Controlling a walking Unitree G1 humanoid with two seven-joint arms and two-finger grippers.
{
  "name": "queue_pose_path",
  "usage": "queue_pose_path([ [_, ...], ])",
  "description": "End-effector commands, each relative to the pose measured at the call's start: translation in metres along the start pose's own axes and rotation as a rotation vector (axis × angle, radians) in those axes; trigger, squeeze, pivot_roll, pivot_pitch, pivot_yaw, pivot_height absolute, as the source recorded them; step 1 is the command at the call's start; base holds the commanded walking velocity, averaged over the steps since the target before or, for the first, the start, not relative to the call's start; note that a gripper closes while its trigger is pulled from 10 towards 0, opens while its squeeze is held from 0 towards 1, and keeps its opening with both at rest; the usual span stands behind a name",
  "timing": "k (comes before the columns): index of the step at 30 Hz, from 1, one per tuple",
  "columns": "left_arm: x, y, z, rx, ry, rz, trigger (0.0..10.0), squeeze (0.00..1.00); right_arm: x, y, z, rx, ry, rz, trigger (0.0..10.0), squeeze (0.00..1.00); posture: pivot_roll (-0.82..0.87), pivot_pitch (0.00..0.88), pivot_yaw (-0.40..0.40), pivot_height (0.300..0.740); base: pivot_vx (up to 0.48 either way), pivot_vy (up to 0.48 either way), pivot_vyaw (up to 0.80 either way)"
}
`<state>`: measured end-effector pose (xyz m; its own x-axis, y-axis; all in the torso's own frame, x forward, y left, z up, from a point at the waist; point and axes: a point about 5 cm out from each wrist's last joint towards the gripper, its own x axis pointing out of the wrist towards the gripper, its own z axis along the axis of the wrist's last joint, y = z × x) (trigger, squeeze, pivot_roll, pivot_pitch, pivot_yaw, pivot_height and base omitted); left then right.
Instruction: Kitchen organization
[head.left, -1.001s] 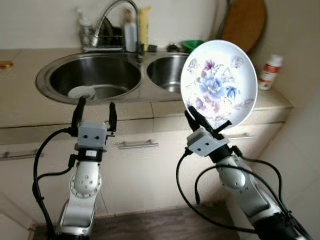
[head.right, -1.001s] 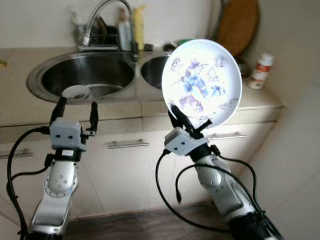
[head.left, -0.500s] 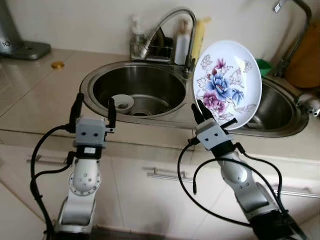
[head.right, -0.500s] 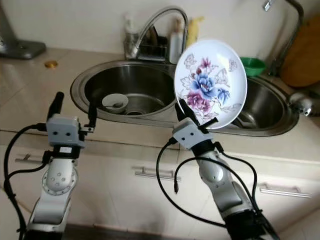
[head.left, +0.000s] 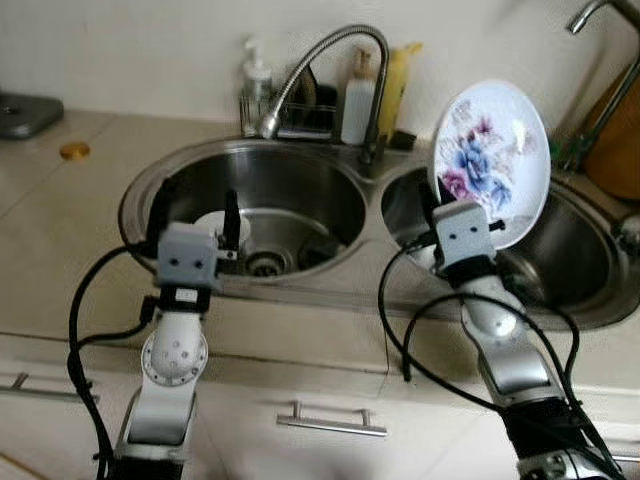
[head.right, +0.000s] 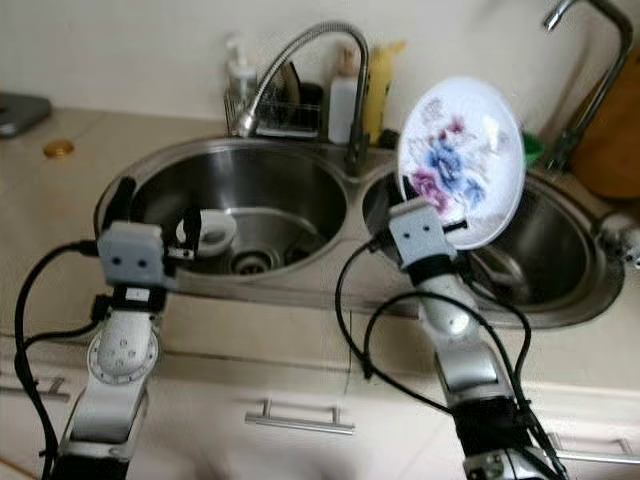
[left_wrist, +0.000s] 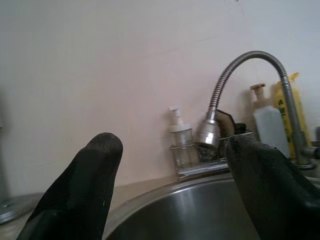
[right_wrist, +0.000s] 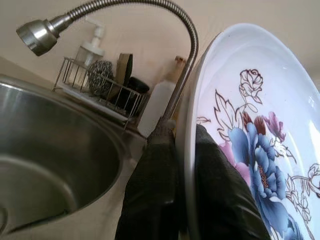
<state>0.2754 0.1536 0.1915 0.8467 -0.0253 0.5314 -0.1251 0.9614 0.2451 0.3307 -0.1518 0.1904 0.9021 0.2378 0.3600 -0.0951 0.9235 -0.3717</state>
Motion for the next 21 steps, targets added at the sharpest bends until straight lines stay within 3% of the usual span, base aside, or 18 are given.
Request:
queue_pose_path([
  [1,0.0,-0.004,0.004,-0.012,-0.015,-0.018,10.0,0.0,0.002,-0.007,-0.005,0.069,0.05,-0.015,0.0,0.0,0.03,0.0,-0.05,0.74,0.0,0.0,0.0],
  [2,0.0,-0.004,0.004,-0.013,-0.017,-0.02,10.0,0.0,0.003,-0.007,-0.006,0.092,0.062,-0.014,0.0,0.0,0.03,0.0,-0.052,0.74,0.0,0.0,0.0],
  [3,0.0,-0.005,0.004,-0.009,-0.013,-0.025,10.0,0.0,0.006,-0.009,-0.01,0.218,0.115,-0.045,0.0,0.0,0.03,0.0,-0.054,0.74,0.0,0.0,0.0],
  [6,-0.001,-0.006,0.003,-0.009,-0.009,-0.027,10.0,0.0,0.01,-0.012,-0.013,0.287,0.138,-0.068,0.0,0.0,0.03,0.0,-0.055,0.74,0.0,0.0,0.0],
  [13,-0.002,-0.006,0.002,-0.011,-0.006,-0.034,10.0,0.0,0.015,-0.016,-0.021,0.389,0.195,-0.083,0.0,0.0,0.03,0.0,-0.056,0.74,0.0,0.0,0.0],
  [16,-0.002,-0.007,0.001,-0.013,-0.001,-0.041,10.0,0.0,0.016,-0.021,-0.036,0.417,0.304,-0.109,0.0,0.0,0.03,0.0,-0.056,0.74,0.0,0.0,0.0],
  [17,-0.002,-0.007,0.001,-0.012,0.004,-0.043,10.0,0.0,0.015,-0.025,-0.048,0.445,0.388,-0.152,0.0,0.0,0.03,0.0,-0.056,0.74,0.0,0.0,0.0],
  [21,-0.002,-0.008,0.0,-0.013,0.008,-0.044,10.0,0.0,0.013,-0.029,-0.058,0.498,0.464,-0.195,0.0,0.0,0.04,0.0,-0.059,0.74,0.0,0.0,0.0],
])
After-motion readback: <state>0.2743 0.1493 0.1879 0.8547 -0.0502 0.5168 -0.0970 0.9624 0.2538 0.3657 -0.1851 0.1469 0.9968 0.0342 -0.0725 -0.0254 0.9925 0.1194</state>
